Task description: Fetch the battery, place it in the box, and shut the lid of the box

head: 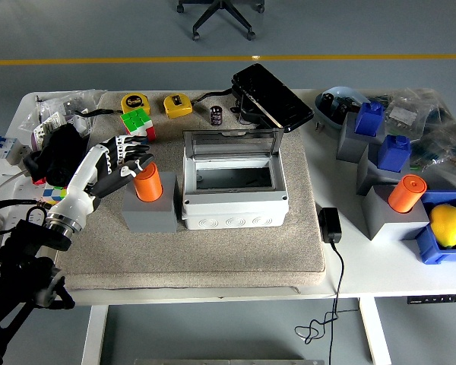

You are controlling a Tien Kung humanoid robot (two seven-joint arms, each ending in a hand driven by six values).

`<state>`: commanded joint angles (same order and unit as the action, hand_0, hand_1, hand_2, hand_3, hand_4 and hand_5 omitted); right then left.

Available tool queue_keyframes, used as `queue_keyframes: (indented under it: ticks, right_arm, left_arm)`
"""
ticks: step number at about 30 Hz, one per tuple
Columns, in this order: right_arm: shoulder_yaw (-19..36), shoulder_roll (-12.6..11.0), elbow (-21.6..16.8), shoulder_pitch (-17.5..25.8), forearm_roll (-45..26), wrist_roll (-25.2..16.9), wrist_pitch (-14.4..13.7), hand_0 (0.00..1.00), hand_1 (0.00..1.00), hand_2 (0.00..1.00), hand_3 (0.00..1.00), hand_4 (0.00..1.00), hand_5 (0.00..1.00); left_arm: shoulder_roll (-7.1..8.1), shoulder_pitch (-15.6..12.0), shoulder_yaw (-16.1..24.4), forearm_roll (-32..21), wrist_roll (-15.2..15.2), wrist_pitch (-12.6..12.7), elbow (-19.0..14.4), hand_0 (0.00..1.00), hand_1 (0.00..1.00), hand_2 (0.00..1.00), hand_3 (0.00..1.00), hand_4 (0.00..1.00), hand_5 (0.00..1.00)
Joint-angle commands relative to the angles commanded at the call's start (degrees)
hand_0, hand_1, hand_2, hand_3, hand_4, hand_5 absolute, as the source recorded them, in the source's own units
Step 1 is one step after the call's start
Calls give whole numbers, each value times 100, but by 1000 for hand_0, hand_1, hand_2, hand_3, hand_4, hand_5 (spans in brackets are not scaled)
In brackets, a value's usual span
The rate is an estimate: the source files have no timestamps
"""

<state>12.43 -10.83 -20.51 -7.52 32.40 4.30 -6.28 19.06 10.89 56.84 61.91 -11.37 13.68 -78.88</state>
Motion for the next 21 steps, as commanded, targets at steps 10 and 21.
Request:
queue_keyframes:
  ticks: [10, 21]
  right_arm:
    - [-2, -3, 3, -10, 1, 1, -1, 599, 586, 582, 520, 929, 464]
    - [-38, 16, 1, -9, -25, 0, 1, 599, 588, 583, 521, 929, 464]
  left_arm:
    - [-77, 106, -217, -92, 55, 21, 76, 672, 635, 567, 681, 998, 425]
    - [-167, 155, -433, -63, 84, 131, 143, 544, 533, 546, 570, 998, 156]
